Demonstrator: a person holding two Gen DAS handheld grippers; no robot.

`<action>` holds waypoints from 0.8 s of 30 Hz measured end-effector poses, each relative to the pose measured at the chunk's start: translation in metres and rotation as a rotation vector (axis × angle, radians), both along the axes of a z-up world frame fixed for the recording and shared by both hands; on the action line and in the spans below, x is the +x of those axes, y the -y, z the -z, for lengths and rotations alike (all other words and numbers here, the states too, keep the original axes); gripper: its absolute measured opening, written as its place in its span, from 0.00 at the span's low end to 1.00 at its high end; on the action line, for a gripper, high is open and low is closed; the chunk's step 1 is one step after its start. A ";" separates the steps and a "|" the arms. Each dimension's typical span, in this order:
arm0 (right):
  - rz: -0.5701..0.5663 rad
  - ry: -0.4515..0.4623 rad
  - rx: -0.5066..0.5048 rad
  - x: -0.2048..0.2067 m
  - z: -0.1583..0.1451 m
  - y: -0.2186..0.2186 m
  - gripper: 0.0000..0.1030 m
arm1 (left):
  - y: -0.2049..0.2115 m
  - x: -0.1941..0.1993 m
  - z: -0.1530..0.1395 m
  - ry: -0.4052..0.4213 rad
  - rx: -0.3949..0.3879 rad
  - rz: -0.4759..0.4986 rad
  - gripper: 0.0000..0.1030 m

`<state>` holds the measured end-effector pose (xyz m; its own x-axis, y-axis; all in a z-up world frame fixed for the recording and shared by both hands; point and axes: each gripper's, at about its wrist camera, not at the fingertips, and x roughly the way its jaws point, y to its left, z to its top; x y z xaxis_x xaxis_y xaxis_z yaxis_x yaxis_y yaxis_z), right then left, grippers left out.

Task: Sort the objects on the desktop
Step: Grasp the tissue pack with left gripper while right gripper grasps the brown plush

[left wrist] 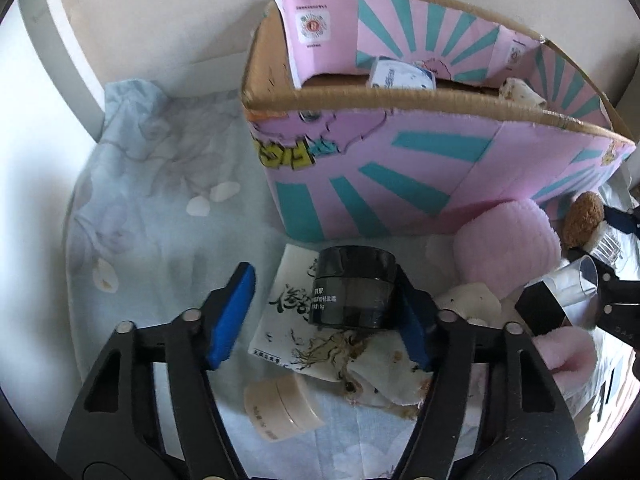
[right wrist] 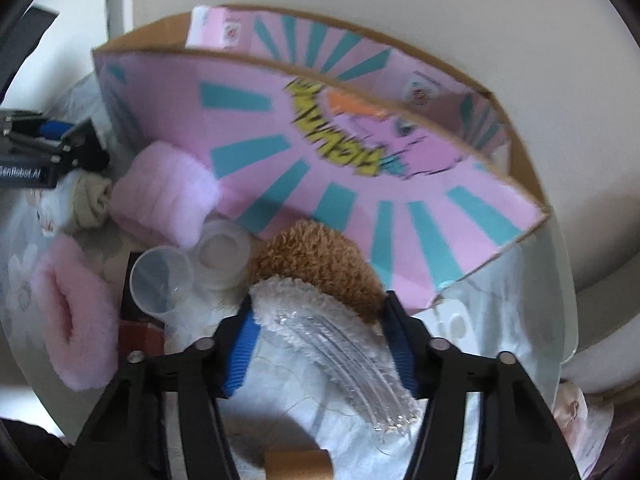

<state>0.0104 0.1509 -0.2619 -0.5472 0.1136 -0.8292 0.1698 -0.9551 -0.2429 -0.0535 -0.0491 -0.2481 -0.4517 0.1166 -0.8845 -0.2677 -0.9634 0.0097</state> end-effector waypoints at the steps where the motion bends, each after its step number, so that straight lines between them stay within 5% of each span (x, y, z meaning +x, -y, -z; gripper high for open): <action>1: -0.003 -0.005 0.010 0.000 0.000 0.001 0.51 | 0.000 0.000 0.001 0.004 0.006 0.002 0.52; 24: 0.010 -0.050 -0.019 0.005 -0.043 -0.002 0.44 | 0.021 0.014 -0.025 -0.010 0.052 -0.009 0.44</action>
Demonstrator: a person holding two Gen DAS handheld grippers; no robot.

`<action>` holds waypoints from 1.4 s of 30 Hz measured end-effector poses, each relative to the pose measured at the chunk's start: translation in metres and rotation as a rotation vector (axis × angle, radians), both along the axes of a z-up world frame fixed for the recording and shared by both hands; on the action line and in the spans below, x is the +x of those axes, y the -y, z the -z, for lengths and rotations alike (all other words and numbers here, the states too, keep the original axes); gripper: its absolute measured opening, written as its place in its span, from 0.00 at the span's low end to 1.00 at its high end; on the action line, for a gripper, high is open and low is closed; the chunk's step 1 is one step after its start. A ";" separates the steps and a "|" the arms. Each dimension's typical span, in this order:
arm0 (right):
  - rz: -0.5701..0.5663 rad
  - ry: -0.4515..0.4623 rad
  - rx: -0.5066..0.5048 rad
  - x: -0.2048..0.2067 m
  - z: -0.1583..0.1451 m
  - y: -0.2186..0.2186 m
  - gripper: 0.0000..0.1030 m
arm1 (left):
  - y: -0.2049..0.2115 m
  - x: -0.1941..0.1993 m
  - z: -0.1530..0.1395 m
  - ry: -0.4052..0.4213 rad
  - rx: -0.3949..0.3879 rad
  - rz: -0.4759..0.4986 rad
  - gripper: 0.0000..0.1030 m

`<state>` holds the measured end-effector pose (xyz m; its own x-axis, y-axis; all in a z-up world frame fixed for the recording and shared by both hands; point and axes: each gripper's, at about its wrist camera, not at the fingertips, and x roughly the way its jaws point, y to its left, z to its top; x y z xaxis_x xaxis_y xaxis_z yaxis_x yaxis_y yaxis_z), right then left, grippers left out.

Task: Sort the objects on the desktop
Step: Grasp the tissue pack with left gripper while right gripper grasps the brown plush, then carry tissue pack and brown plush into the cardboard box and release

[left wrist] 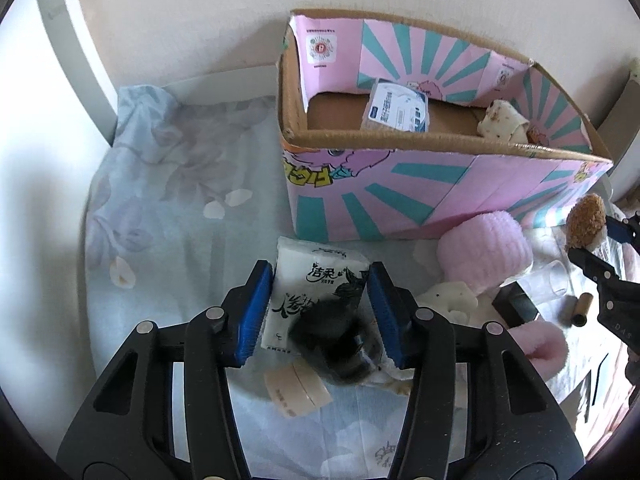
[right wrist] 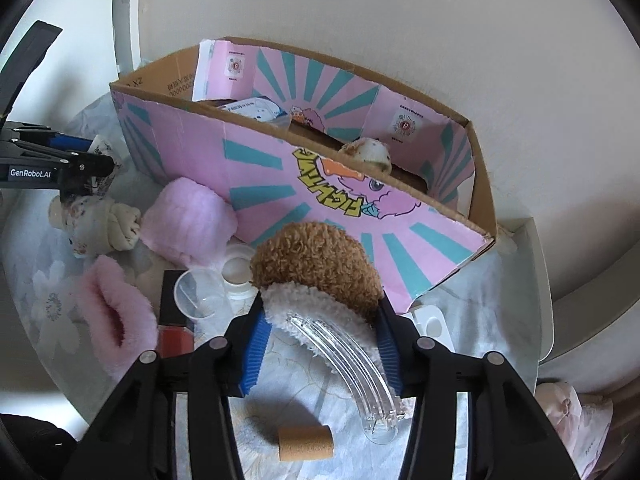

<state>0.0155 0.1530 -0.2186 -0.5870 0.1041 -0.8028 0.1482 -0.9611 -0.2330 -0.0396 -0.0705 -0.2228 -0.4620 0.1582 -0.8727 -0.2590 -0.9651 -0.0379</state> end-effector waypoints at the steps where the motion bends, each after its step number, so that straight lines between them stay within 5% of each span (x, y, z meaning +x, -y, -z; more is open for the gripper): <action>1: -0.001 0.001 -0.001 0.000 -0.001 0.000 0.44 | 0.002 -0.001 0.000 -0.001 0.002 0.000 0.44; 13: 0.003 -0.035 0.000 0.015 -0.014 0.010 0.44 | -0.001 0.001 -0.017 -0.035 0.020 0.004 0.44; 27: -0.004 -0.082 -0.022 0.019 -0.075 0.014 0.44 | 0.008 0.000 -0.086 -0.107 0.040 0.044 0.44; 42: -0.020 -0.108 -0.061 -0.031 -0.139 0.001 0.44 | -0.036 -0.035 -0.137 -0.163 0.043 0.163 0.44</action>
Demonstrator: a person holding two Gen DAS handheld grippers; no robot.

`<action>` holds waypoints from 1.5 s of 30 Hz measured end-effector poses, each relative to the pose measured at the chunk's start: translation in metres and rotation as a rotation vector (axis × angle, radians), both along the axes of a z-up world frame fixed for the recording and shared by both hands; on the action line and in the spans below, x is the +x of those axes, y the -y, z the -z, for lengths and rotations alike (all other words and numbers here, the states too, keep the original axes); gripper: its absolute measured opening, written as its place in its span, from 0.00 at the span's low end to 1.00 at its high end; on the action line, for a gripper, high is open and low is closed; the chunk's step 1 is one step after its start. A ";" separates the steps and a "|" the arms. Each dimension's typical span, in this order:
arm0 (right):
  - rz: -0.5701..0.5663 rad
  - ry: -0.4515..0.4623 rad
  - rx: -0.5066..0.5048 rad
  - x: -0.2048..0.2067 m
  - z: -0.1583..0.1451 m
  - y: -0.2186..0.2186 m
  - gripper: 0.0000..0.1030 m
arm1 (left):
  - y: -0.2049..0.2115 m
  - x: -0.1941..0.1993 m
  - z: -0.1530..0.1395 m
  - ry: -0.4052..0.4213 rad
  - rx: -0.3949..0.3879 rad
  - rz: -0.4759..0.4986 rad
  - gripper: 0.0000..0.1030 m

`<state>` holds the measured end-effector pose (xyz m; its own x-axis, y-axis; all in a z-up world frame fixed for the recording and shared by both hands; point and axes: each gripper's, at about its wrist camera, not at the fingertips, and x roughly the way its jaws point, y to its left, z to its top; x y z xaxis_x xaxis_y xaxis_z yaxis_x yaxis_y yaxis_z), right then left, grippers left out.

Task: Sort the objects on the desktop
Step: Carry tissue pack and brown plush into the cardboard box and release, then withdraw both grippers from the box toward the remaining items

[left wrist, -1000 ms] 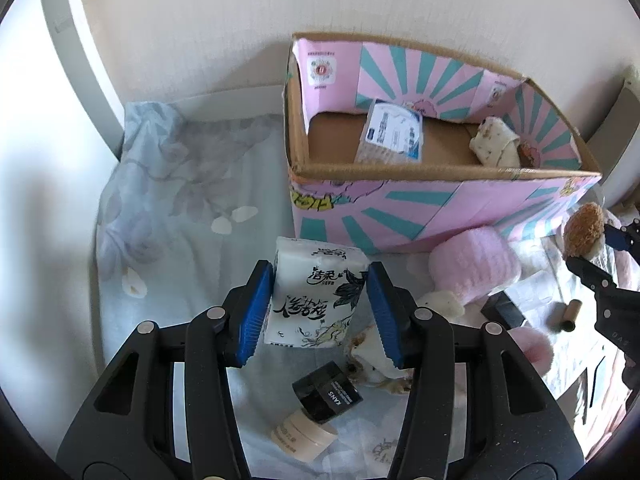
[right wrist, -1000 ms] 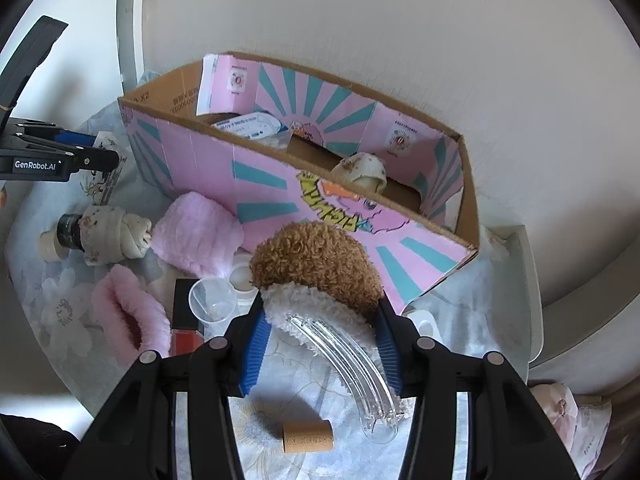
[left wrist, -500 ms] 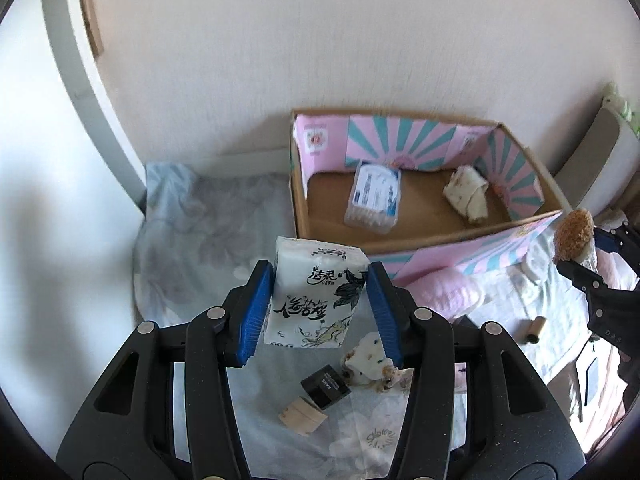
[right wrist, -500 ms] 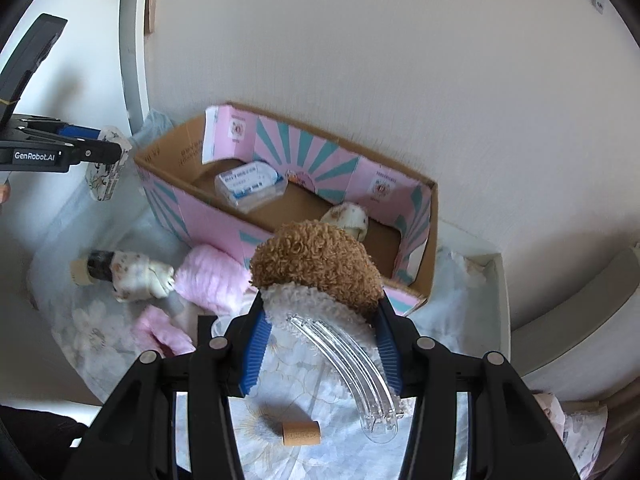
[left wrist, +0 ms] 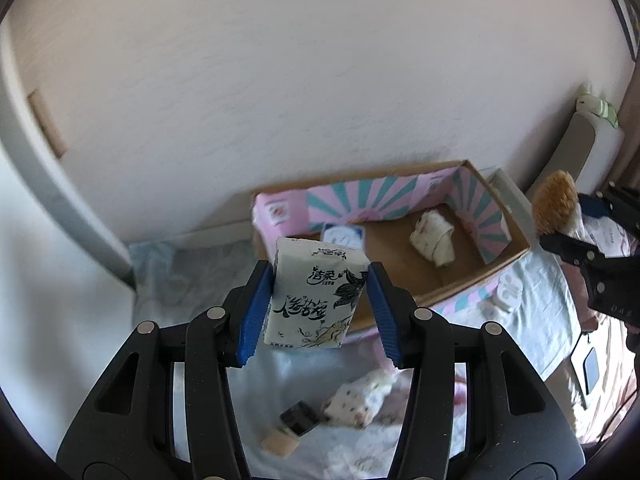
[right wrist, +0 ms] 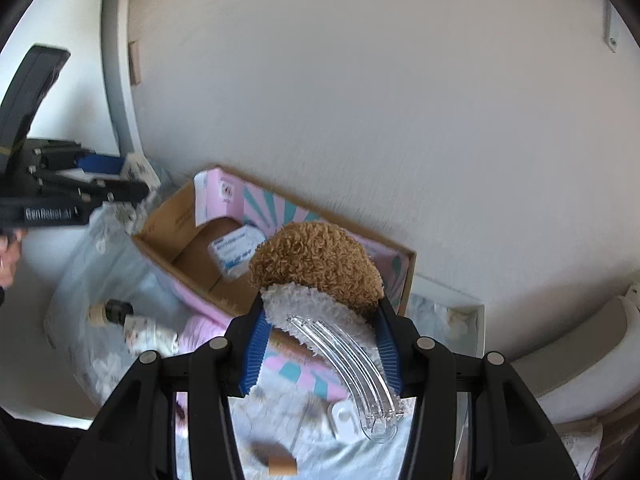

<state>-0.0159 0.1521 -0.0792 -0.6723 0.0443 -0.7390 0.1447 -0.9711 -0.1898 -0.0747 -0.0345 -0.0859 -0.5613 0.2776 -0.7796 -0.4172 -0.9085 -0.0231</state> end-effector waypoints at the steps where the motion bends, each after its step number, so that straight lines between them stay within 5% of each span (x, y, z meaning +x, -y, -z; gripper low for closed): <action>1: -0.001 0.004 -0.003 -0.006 -0.001 -0.002 0.44 | -0.005 -0.005 0.000 -0.001 -0.002 0.010 0.44; 15: -0.083 0.163 -0.018 -0.096 0.032 -0.005 0.44 | -0.069 -0.072 0.033 0.084 -0.031 0.078 0.44; 27: -0.091 0.256 -0.112 -0.123 0.061 -0.008 0.45 | -0.082 -0.095 0.066 0.167 -0.075 0.082 0.44; 30: -0.063 0.322 -0.188 -0.131 0.065 -0.016 0.60 | -0.082 -0.101 0.068 0.181 -0.111 0.050 0.60; 31: -0.052 0.331 -0.205 -0.130 0.065 -0.020 0.64 | -0.081 -0.102 0.069 0.187 -0.117 0.040 0.96; 32: -0.038 0.319 -0.219 -0.129 0.063 -0.024 0.69 | -0.079 -0.102 0.068 0.181 -0.109 0.037 1.00; 41: 0.026 0.250 -0.289 -0.119 0.034 -0.053 0.70 | -0.067 -0.097 0.058 0.151 -0.081 0.008 1.00; 45: 0.016 0.246 -0.246 -0.118 0.028 -0.047 0.70 | -0.061 -0.093 0.039 0.135 -0.065 0.000 1.00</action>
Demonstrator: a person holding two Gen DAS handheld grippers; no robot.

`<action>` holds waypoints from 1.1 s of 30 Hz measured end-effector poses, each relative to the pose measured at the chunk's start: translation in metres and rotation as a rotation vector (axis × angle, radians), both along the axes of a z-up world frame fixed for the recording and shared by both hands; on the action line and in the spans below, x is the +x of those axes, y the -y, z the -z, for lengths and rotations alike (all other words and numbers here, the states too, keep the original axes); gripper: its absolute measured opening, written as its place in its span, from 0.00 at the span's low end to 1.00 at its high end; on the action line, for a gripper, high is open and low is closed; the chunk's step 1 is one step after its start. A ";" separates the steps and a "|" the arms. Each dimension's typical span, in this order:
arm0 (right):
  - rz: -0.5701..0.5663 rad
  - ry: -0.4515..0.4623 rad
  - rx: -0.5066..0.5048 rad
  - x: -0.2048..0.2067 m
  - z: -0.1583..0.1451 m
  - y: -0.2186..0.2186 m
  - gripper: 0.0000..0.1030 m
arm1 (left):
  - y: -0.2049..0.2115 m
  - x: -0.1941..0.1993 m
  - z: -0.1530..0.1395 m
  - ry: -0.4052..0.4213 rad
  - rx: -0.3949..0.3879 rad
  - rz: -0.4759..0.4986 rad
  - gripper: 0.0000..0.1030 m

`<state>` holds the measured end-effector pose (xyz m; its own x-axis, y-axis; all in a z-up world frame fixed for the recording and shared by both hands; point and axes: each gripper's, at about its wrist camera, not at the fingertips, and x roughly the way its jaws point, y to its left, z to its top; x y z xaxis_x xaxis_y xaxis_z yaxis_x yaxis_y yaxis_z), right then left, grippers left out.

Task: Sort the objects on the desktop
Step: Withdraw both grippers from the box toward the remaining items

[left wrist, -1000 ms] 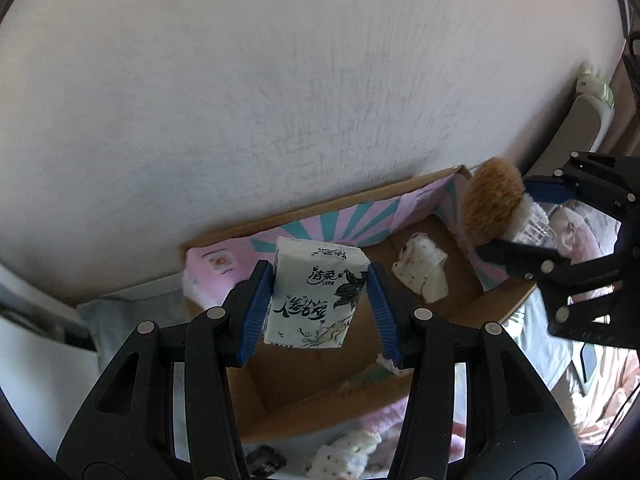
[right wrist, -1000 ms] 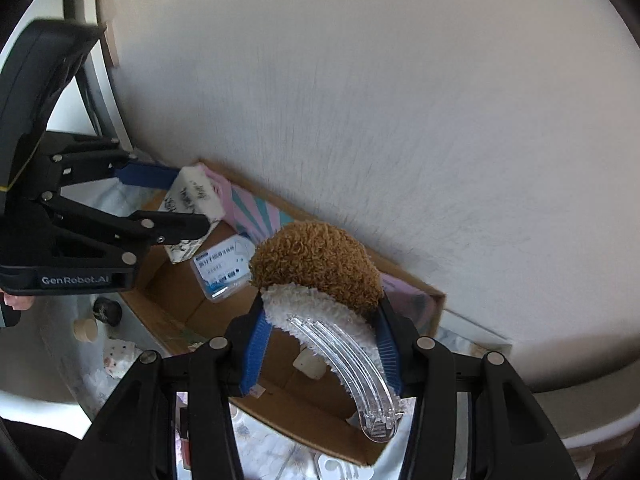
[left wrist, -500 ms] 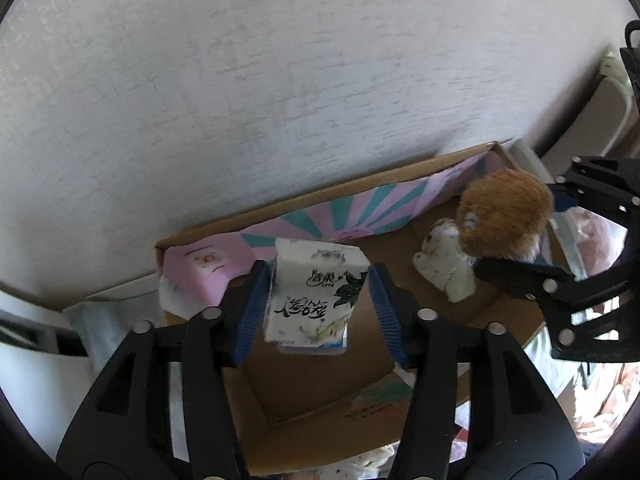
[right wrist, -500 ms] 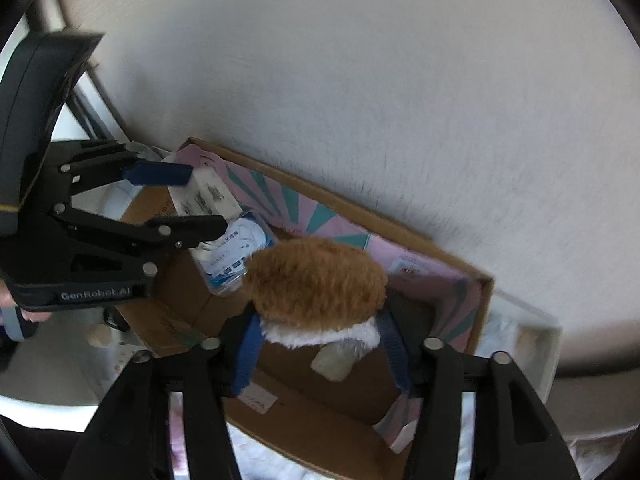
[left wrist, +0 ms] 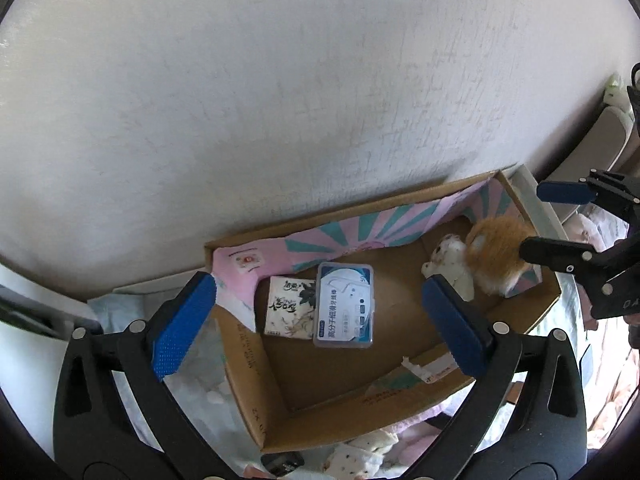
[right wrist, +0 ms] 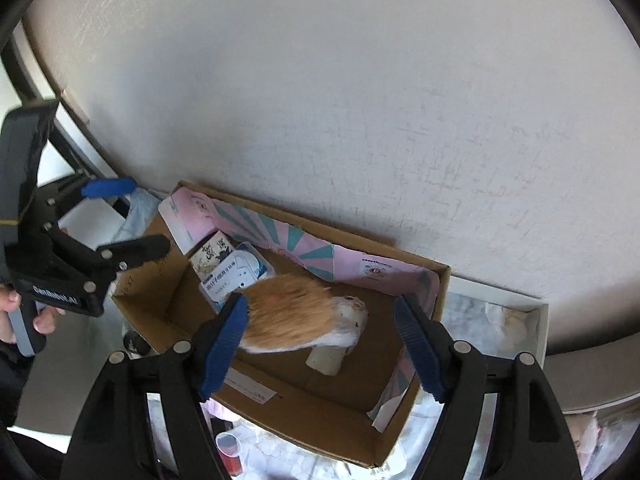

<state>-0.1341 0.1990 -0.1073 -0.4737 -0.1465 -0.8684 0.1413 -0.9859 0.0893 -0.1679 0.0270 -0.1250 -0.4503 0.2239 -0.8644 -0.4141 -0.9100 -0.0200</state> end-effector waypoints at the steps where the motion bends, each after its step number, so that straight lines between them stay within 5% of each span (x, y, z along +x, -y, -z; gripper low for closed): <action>1: -0.006 -0.001 0.011 0.000 0.000 0.002 0.70 | 0.004 0.001 -0.005 -0.004 0.000 -0.001 1.00; 15: 0.002 -0.056 0.010 0.030 -0.021 0.003 0.70 | 0.026 0.027 -0.032 -0.037 0.012 -0.019 1.00; 24: -0.021 -0.136 0.032 0.087 -0.049 -0.010 0.70 | 0.083 0.068 -0.069 -0.133 0.014 -0.083 1.00; 33: 0.010 -0.096 0.065 0.132 -0.028 -0.032 0.70 | 0.135 0.117 -0.042 -0.078 0.010 -0.133 1.00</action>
<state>-0.0018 0.2312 -0.0793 -0.5564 -0.0859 -0.8265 0.1359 -0.9907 0.0115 -0.0512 -0.1079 -0.0833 -0.5422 0.1663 -0.8236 -0.2910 -0.9567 -0.0017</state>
